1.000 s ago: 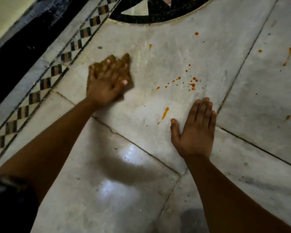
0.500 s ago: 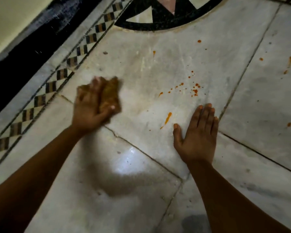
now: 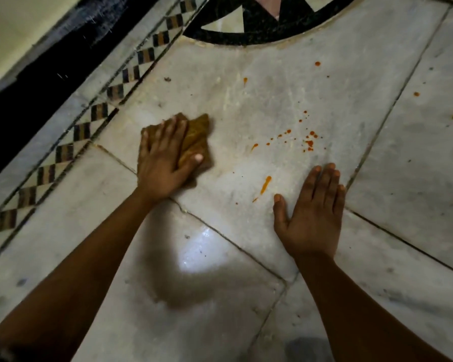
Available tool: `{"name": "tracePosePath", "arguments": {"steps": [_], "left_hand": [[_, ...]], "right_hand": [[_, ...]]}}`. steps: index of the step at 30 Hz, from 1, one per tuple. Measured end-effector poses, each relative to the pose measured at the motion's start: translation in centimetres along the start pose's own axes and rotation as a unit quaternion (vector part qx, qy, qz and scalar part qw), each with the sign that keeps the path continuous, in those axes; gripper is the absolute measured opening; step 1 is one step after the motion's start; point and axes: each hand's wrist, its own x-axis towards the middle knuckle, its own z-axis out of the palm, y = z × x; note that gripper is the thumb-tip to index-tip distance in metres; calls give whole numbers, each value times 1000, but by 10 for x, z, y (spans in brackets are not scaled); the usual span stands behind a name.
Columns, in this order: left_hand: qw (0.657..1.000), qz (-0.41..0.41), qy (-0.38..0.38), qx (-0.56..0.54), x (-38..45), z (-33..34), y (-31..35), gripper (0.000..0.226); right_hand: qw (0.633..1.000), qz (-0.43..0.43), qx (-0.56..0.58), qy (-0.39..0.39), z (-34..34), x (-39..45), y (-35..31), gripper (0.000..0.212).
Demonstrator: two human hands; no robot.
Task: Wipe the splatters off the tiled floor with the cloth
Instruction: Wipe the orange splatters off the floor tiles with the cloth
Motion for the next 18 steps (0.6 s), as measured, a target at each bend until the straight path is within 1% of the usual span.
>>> {"name": "tracePosePath", "arguments": {"steps": [3,5,7,9,10,12,14,15,16,17,18], "left_hand": [[994,-109,3,-9,42,-8,-12,76],[988,-150,12,-23,89,-12,-7,69],[985,-170,1,-38,134,-12,7,65],[989,-140,-17,-34,166,-6,40,66],[995,-97,-24,-28,173,-3,59,67],[999,20,-40,0,163,1,86,71],[990,134,-40,10,135,5,84,74],[985,168,-39,3,124,5,75,75],[984,174,-34,-6,119,4,64,75],[987,156,-24,-13,123,0,55,73],[994,111,-11,-20,134,-1,49,68]], "right_hand": [[1000,2,3,1,0,0,0,81],[1000,5,2,4,0,1,1,81],[1000,6,2,1,0,0,1,82],[1000,7,1,5,0,1,0,82],[1000,8,-1,7,-1,1,0,82],[1000,8,-1,6,-1,1,-1,81],[1000,6,-1,3,-1,1,0,81],[1000,6,-2,4,-1,1,0,82],[1000,6,-2,2,-1,1,0,82],[1000,8,-1,1,-1,1,0,82],[1000,8,0,-1,-1,1,0,82]]}}
